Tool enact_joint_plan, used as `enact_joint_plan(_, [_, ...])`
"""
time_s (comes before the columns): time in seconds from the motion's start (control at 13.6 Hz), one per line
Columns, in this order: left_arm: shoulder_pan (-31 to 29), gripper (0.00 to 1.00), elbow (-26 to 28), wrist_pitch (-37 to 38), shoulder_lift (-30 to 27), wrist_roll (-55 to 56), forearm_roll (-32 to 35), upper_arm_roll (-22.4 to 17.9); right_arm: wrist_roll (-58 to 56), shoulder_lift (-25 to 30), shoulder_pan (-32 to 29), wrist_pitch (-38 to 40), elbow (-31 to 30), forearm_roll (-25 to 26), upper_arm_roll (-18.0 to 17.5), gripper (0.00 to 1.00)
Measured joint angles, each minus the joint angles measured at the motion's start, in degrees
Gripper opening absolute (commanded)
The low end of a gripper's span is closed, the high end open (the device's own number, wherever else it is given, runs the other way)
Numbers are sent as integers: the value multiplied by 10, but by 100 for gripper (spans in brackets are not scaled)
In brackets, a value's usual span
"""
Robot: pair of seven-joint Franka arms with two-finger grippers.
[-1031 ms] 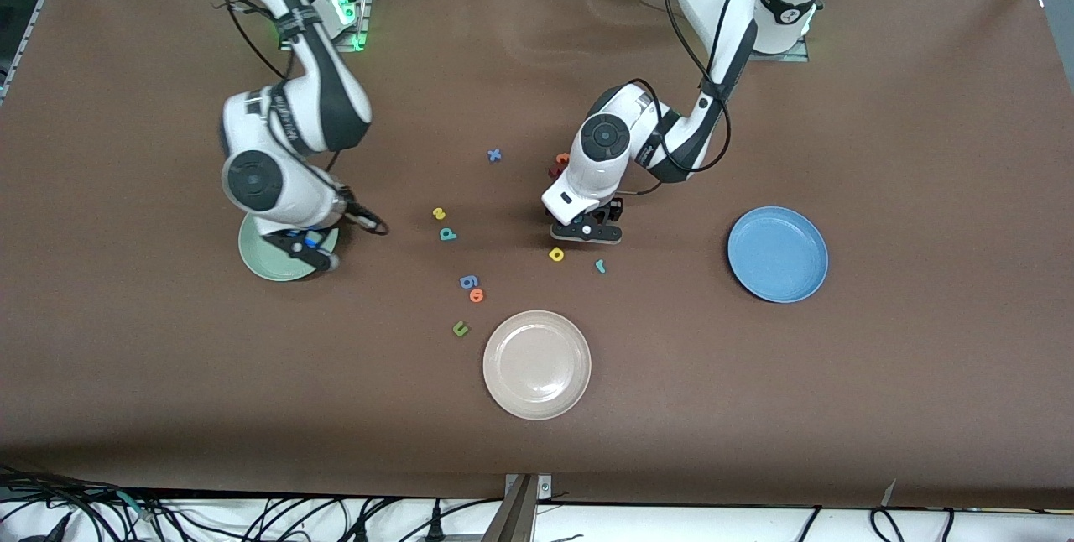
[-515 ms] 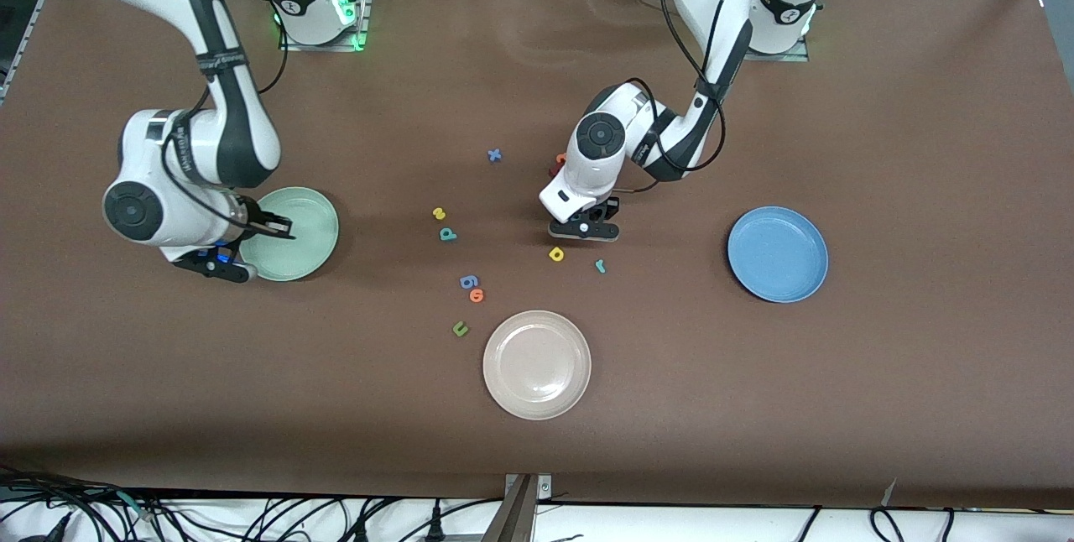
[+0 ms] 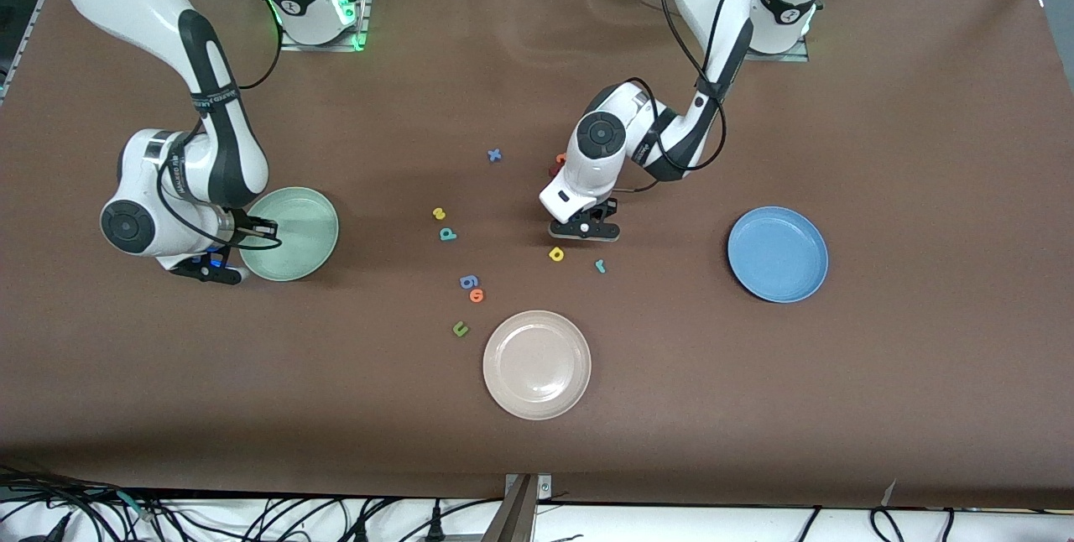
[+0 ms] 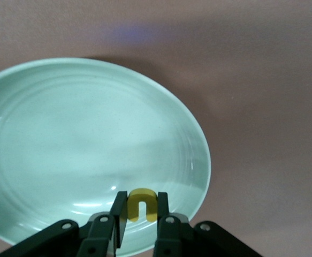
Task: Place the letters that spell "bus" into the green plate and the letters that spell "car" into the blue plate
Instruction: 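Place the yellow letter on the green plate while the left gripper grasps, then carry the green letter to the blue plate while the right gripper reaches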
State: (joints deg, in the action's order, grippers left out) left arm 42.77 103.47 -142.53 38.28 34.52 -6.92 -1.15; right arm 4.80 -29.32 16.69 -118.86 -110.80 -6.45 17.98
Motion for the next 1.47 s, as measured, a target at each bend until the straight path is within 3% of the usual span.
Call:
enact_joint_plan(0.22, [0,17,-3,12,-1,2,0,-2,-6,-11,-1,-4,-2,0,0,25])
enact_joint_plan(0.37, [-3,16,-9,44,-12,3,0,-6,-7,-17,-1,-6,-2,0,0,83])
enact_joint_plan(0.52, [-18,16,-19,95,-38,1,0,-11,-7,-18,-2,-9,-2,0,0,94])
enact_joint_plan(0.81, [-74,16,-31,203,-99,-57,0,-12,-6,-14,-2,-8,0,0,1,98])
enact_joint_plan(1.1, [-139,13,-30,259,-126,-148,0,-14,13,22,1,19,8,-2,-2,98])
enact_joint_plan(1.25, [-174,13,-28,271,-130,-186,0,-15,58,49,3,40,8,-3,-22,98])
enact_joint_plan(1.47, [-227,9,-27,291,-130,-261,4,-16,170,79,7,52,8,-4,-86,98])
